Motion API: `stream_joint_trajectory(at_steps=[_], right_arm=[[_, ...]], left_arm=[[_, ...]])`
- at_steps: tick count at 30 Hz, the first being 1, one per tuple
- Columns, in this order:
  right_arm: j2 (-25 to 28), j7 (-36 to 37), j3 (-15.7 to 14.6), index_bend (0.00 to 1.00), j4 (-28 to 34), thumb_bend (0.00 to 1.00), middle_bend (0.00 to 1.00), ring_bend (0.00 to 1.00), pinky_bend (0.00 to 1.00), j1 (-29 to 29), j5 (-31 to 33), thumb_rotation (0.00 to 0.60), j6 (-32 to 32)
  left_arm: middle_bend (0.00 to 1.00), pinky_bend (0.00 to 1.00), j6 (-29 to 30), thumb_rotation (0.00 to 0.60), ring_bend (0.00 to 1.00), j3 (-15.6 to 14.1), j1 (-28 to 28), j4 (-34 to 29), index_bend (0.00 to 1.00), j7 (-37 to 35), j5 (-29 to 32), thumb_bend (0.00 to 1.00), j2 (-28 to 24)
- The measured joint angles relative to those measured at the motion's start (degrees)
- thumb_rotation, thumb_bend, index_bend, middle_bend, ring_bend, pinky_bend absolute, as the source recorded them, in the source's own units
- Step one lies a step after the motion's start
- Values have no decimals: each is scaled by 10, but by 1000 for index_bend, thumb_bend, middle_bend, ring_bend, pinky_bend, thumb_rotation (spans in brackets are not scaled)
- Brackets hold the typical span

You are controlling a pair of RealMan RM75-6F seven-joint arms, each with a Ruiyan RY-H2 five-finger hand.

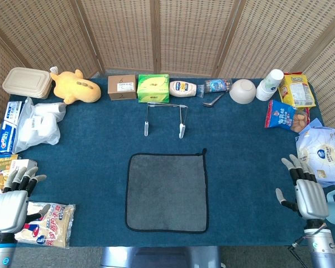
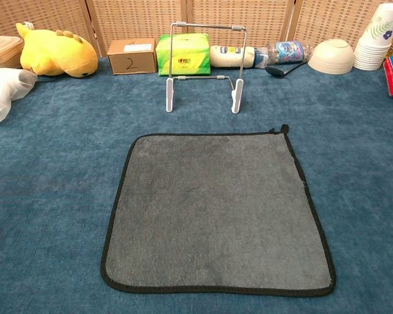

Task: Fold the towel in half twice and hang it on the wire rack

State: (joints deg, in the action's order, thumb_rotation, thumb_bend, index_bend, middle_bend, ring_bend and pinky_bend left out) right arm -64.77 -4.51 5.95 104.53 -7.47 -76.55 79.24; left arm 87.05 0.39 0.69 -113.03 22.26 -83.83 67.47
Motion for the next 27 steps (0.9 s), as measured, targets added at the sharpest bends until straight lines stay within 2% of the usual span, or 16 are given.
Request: stream_joint_trajectory(at_steps=[18, 27], right_arm=[[-13, -5, 5, 92, -2, 381, 26, 0, 0, -8, 5, 600, -4], [-12, -8, 5, 92, 1, 381, 26, 0, 0, -6, 9, 600, -3]], left_arm=[[146, 0, -16, 600, 54, 7, 17, -1, 260, -11, -5, 277, -9], [141, 0, -84, 600, 54, 6, 56, -13, 260, -37, -13, 278, -18]])
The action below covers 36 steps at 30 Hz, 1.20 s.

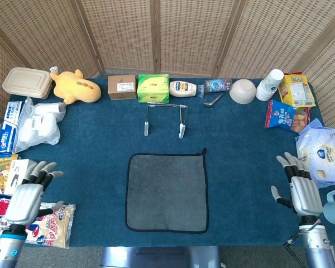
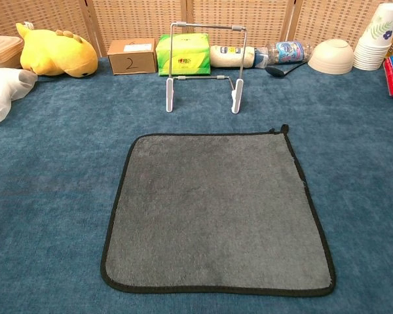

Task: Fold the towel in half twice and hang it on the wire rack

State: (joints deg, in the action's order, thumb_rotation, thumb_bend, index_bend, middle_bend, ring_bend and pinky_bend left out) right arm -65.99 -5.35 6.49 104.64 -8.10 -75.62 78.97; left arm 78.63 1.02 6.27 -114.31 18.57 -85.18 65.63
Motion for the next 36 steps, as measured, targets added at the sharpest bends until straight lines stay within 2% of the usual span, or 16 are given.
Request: stream_joint_trajectory(at_steps=[8, 13, 17, 23, 36], right_arm=[[3, -4, -4, 92, 6, 381, 26, 0, 0, 8, 4, 600, 9], [4, -1, -6, 93, 4, 382, 26, 0, 0, 15, 5, 600, 15], [5, 6, -7, 92, 0, 383, 26, 0, 0, 19, 5, 600, 17], [6, 18, -8, 93, -9, 382, 26, 0, 0, 22, 3, 600, 18], [15, 39, -8, 93, -25, 383, 26, 0, 0, 27, 6, 600, 12]], left_arm=[[133, 0, -113, 600, 47, 7, 78, -25, 261, -28, -16, 277, -9], [126, 0, -185, 600, 44, 15, 134, -37, 262, -28, -21, 277, 2], [120, 0, -235, 600, 39, 21, 178, -43, 258, -9, -18, 277, 35], [109, 0, -275, 600, 25, 20, 212, -31, 244, 33, 4, 277, 103], [90, 0, -296, 600, 1, 1, 251, 29, 219, 140, 68, 278, 240]])
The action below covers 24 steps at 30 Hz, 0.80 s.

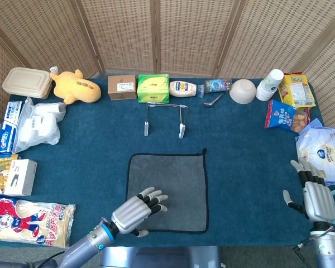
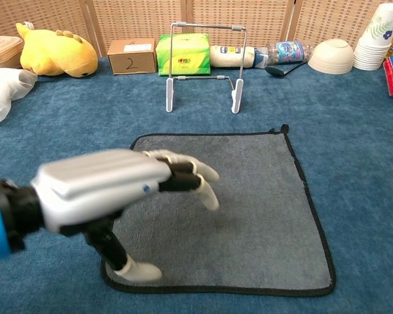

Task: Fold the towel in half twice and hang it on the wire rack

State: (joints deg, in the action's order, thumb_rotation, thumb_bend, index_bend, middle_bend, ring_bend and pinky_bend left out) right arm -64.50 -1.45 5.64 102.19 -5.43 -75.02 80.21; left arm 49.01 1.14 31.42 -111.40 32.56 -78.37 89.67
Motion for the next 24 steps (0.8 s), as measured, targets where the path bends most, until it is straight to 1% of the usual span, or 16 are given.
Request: stream_joint_trajectory(at_steps=[5, 14, 24], right_arm=[[2, 6, 0, 93, -4, 383, 26, 0, 0, 2, 0, 600, 0], [6, 13, 1, 93, -9, 382, 26, 0, 0, 5, 1, 600, -1], [11, 20, 0, 94, -12, 384, 26, 0, 0, 11, 4, 600, 1]], left_arm=[[84, 0, 0, 600, 0, -4, 11, 19, 208, 30, 26, 277, 38], [78, 0, 16, 600, 0, -10, 22, 50, 198, 61, 63, 277, 102], [78, 0, 35, 600, 0, -15, 34, 93, 198, 89, 80, 277, 148]])
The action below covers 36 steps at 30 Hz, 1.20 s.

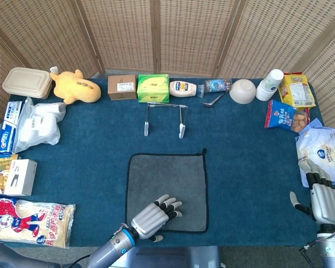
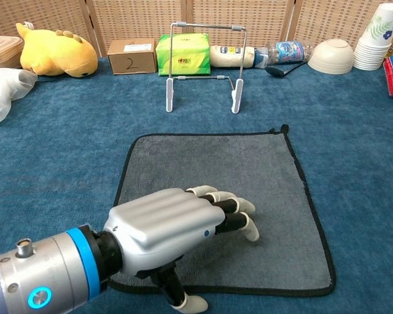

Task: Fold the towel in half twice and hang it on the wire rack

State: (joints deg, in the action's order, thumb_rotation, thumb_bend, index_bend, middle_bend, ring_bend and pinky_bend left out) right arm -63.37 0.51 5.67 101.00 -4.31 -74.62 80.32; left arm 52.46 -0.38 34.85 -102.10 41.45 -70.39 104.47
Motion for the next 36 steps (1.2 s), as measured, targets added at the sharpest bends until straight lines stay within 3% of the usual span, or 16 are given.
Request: stream_joint_trajectory(at_steps=[23, 36], right_arm=[[2, 1, 3, 96, -2, 385, 26, 0, 0, 4, 3, 600, 1], [3, -2, 5, 96, -1, 385, 26, 0, 0, 7, 6, 600, 5]], left_arm=[[99, 0, 22, 600, 0, 0, 19, 50, 200, 9, 11, 282, 43], [116, 0, 37, 600, 0, 5, 22, 71, 210, -1, 7, 346, 61]])
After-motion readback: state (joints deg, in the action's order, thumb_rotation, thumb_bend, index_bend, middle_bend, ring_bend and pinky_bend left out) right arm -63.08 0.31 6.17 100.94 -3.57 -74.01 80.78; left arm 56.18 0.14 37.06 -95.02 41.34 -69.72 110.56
